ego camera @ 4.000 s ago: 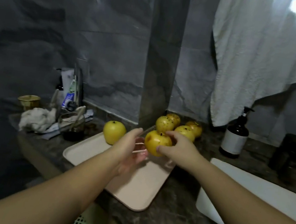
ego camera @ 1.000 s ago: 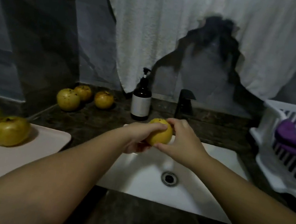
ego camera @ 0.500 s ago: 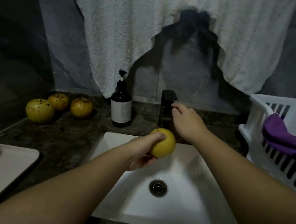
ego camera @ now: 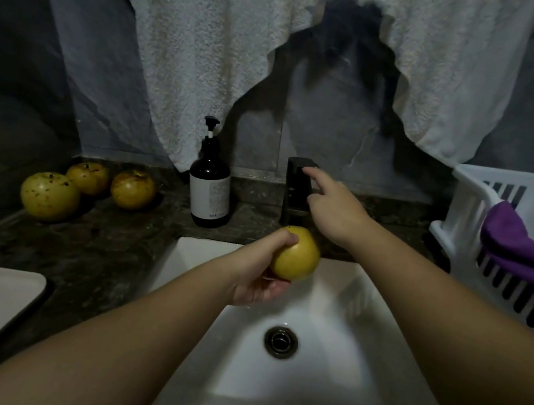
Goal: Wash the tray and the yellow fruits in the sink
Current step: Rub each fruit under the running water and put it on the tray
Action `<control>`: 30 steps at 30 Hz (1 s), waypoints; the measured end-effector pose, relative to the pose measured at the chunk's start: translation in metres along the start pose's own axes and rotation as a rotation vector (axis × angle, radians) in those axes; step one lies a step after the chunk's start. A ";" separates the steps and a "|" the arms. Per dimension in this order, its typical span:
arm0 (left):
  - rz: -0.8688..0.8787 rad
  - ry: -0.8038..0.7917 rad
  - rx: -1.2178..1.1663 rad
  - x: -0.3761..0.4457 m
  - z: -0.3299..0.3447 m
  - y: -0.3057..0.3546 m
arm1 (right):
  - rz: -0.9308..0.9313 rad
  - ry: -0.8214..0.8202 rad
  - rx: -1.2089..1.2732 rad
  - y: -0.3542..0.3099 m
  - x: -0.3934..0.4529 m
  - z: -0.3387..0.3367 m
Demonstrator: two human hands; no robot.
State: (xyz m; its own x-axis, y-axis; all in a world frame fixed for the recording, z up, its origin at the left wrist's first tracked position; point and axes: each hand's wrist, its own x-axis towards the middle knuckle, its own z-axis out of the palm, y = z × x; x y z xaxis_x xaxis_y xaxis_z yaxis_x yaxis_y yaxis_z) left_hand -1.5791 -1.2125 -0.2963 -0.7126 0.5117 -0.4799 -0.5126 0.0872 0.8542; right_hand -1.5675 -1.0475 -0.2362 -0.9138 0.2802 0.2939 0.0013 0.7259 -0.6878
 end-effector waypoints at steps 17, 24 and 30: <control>0.036 -0.035 0.026 0.023 -0.014 -0.012 | 0.604 -0.131 0.362 0.034 -0.059 0.034; 0.134 -0.063 0.099 0.021 -0.004 -0.020 | 0.487 -0.233 0.542 0.036 -0.065 0.054; 0.315 0.066 0.218 0.029 0.000 -0.019 | 0.455 -0.147 0.534 0.041 -0.063 0.060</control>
State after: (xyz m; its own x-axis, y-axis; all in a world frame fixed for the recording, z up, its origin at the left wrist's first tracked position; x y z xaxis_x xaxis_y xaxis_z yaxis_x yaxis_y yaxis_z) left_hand -1.5894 -1.1992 -0.3264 -0.8518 0.4871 -0.1926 -0.1544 0.1178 0.9810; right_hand -1.5338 -1.0733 -0.3225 -0.9150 0.3676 -0.1660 0.2310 0.1403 -0.9628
